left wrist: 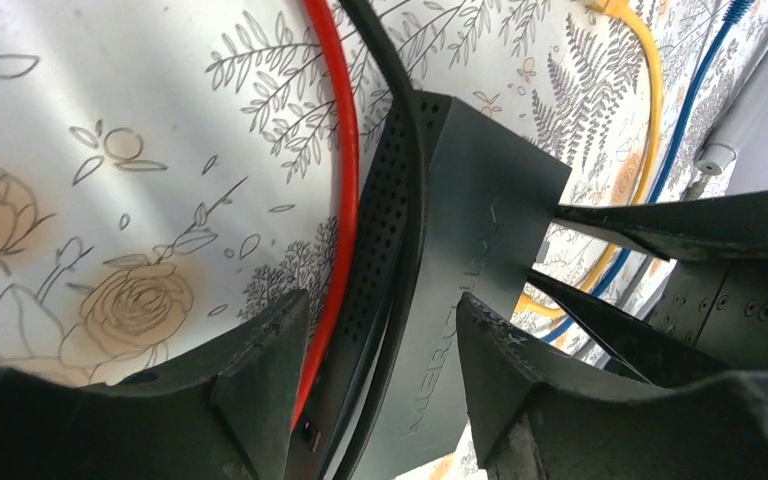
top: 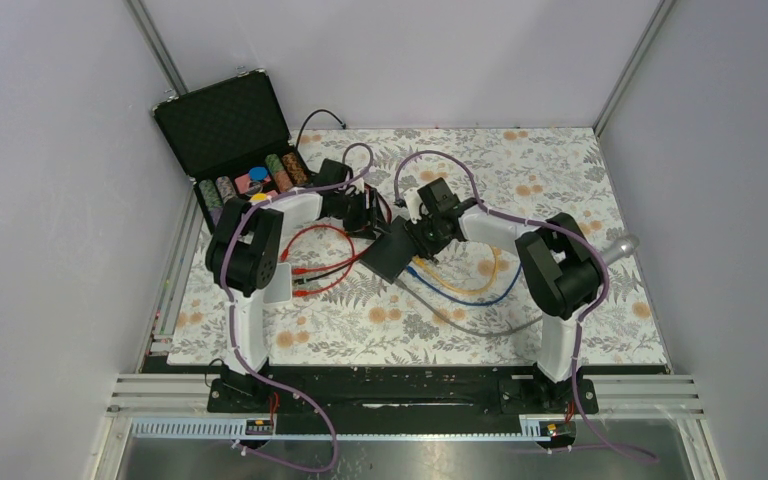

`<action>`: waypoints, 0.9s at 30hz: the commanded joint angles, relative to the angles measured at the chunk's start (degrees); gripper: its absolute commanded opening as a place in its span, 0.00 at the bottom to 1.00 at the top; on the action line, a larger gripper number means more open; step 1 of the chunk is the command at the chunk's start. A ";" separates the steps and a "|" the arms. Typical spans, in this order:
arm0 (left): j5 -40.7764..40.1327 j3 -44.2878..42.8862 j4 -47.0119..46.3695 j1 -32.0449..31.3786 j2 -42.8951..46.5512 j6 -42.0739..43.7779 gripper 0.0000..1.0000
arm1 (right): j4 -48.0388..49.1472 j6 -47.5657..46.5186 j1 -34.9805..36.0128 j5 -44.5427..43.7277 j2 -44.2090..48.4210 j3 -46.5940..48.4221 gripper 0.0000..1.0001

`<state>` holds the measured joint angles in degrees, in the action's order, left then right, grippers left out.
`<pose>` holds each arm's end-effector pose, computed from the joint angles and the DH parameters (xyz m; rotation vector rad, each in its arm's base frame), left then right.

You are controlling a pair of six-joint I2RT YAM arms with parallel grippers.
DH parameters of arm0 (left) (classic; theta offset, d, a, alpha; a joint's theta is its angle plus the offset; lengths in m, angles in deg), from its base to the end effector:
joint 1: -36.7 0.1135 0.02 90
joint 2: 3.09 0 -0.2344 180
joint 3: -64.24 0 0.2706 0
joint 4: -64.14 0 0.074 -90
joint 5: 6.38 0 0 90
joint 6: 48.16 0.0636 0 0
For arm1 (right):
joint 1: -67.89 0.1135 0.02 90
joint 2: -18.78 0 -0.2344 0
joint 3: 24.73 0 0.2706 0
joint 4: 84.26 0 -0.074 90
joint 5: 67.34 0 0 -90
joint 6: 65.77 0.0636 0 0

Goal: Insert the plug into the switch port
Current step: Insert the plug into the switch port, then reset both arms

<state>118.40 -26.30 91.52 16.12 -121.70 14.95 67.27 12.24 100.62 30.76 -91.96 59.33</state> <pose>0.4016 -0.1895 0.0880 0.1109 2.6361 -1.0816 0.3510 0.2363 0.0988 -1.0223 2.3364 0.3216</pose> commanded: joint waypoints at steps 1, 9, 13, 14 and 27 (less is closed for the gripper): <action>1.06 -2.96 4.54 0.84 0.07 0.57 0.57 | 3.47 -1.65 0.06 -0.62 3.91 -0.53 0.45; 2.73 -4.98 4.57 1.00 0.43 0.34 0.57 | 1.39 -2.23 -0.33 3.31 6.34 -0.36 0.51; 2.83 -5.73 5.26 1.11 1.10 0.36 0.58 | -0.15 -2.13 -0.39 3.67 8.02 -0.28 0.53; 2.84 -5.94 5.34 1.14 1.47 0.42 0.58 | -0.70 -2.28 -0.40 3.34 8.88 -0.30 0.53; 1.69 -8.48 5.65 1.61 17.09 -0.70 0.74 | -6.83 6.60 -1.62 -1.21 35.26 -4.73 0.98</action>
<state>119.65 -31.48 98.40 17.33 -114.94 14.60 63.14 13.75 99.24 31.22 -67.31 56.03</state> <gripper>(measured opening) 0.653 0.780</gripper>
